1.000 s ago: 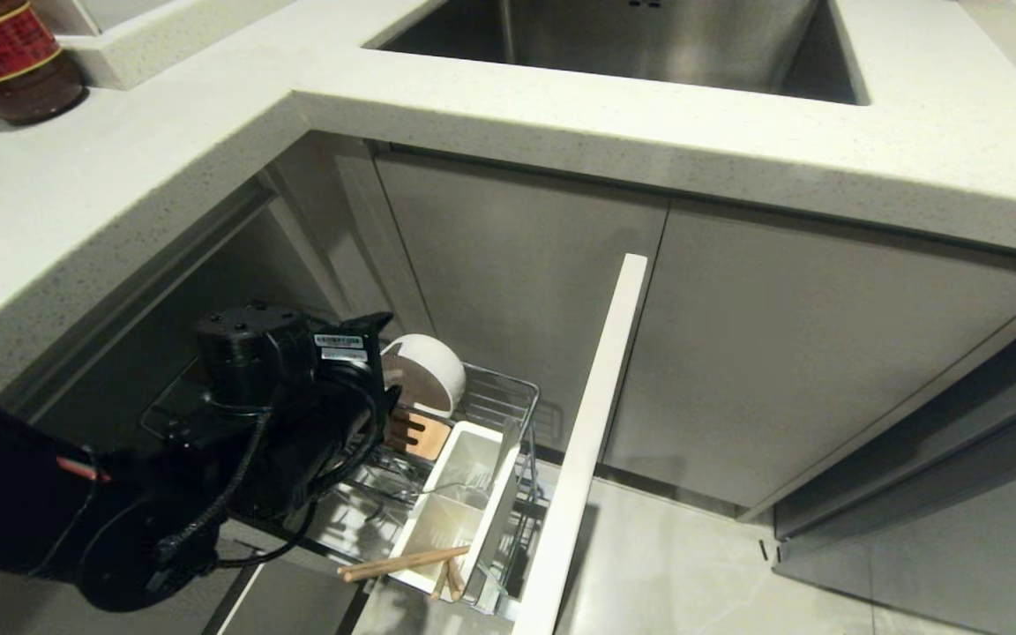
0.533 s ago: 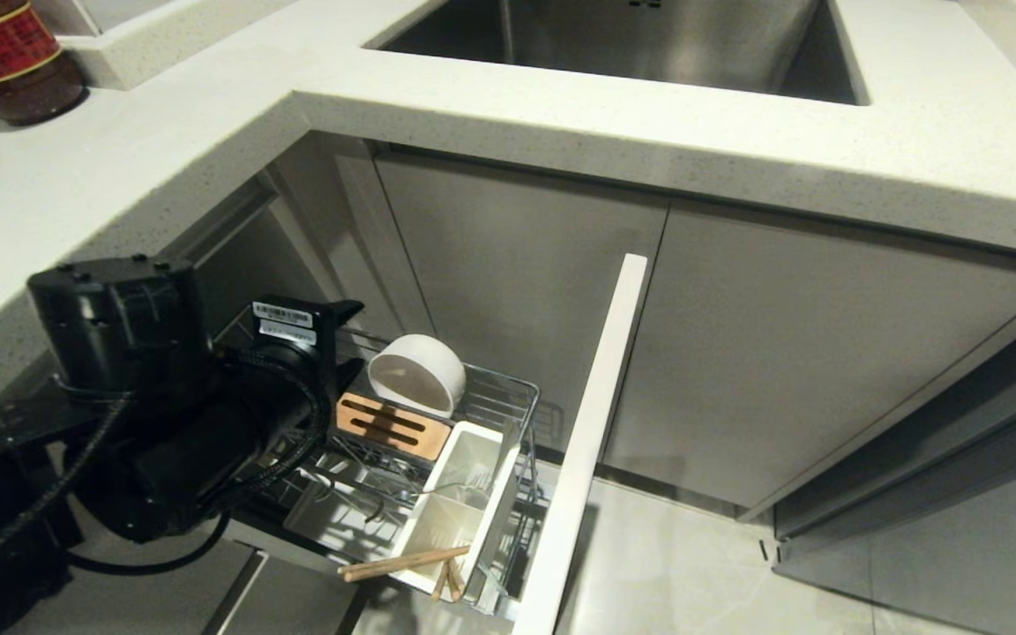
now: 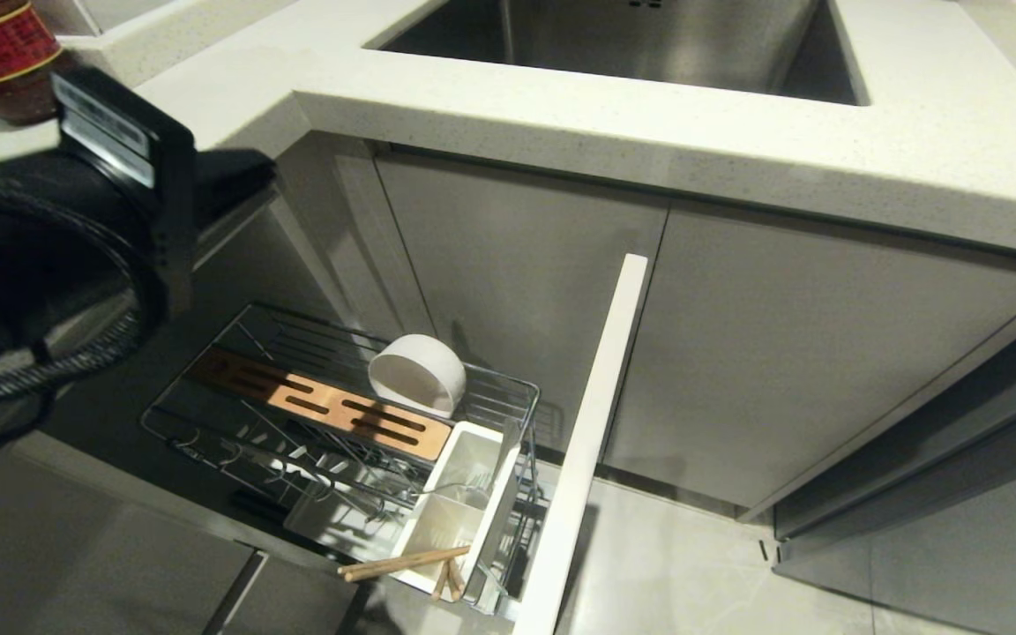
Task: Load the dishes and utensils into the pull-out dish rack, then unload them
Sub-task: Pick up the plate and place it in the cupboard
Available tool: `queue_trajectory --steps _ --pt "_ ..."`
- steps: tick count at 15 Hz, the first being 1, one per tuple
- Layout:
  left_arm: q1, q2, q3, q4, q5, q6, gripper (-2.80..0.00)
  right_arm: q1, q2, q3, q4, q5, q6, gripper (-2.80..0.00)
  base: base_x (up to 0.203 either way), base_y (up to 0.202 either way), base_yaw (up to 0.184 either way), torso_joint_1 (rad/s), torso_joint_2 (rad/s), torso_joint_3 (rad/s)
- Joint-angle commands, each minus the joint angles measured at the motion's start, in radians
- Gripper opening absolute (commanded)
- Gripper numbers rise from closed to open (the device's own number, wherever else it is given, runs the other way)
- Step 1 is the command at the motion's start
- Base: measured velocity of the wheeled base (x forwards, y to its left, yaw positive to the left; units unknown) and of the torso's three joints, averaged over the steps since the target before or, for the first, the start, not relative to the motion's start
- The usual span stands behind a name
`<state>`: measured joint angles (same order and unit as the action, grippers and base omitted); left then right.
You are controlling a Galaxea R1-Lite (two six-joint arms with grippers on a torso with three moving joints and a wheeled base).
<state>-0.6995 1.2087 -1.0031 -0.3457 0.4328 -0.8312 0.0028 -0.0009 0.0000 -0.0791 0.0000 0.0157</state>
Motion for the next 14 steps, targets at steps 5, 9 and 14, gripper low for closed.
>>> queue_trajectory --steps 5,9,14 --pt "0.092 -0.071 -0.477 0.345 -0.059 0.493 -2.8 0.0 0.001 0.026 -0.001 0.0 0.0 -2.8 0.0 0.0 0.0 0.0 0.0 0.0" --pt "0.387 -0.107 -0.628 0.868 -0.104 0.544 -2.8 0.0 0.001 0.026 -0.001 0.0 0.0 -2.8 0.0 0.0 0.0 0.0 0.0 0.0" --pt "0.646 -0.102 -0.681 1.05 -0.204 0.605 -2.8 0.0 0.001 0.026 -0.001 0.0 0.0 -2.8 0.0 0.0 0.0 0.0 0.0 0.0"
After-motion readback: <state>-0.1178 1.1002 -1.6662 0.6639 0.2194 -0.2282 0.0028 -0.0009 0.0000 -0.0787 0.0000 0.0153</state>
